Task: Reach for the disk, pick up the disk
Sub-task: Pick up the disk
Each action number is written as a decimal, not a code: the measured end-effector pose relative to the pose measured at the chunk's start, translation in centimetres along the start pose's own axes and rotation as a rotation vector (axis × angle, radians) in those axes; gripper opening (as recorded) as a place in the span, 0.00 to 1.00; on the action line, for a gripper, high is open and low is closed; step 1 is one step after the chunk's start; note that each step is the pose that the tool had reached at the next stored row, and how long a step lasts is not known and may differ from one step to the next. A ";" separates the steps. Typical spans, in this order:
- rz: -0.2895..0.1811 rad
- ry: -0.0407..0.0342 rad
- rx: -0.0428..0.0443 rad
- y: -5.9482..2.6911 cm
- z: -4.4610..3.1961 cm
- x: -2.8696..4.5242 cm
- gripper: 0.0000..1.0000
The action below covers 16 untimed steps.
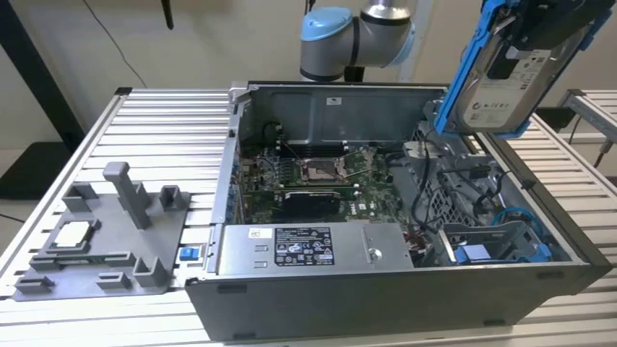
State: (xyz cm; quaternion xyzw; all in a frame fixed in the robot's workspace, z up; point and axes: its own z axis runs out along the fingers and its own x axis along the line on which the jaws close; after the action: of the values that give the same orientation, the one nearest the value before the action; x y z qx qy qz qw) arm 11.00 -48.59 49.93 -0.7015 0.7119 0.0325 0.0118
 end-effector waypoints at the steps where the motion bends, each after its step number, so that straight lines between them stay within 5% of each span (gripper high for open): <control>1: 0.000 -0.0004 0.0000 -0.07 -0.01 0.19 0.00; 16: 0.000 -0.0120 -0.0003 -0.68 -0.05 3.33 0.00</control>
State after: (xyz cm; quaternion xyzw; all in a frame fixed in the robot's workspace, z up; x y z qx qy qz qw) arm 11.63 -51.93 49.75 -0.7014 0.7117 0.0368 0.0159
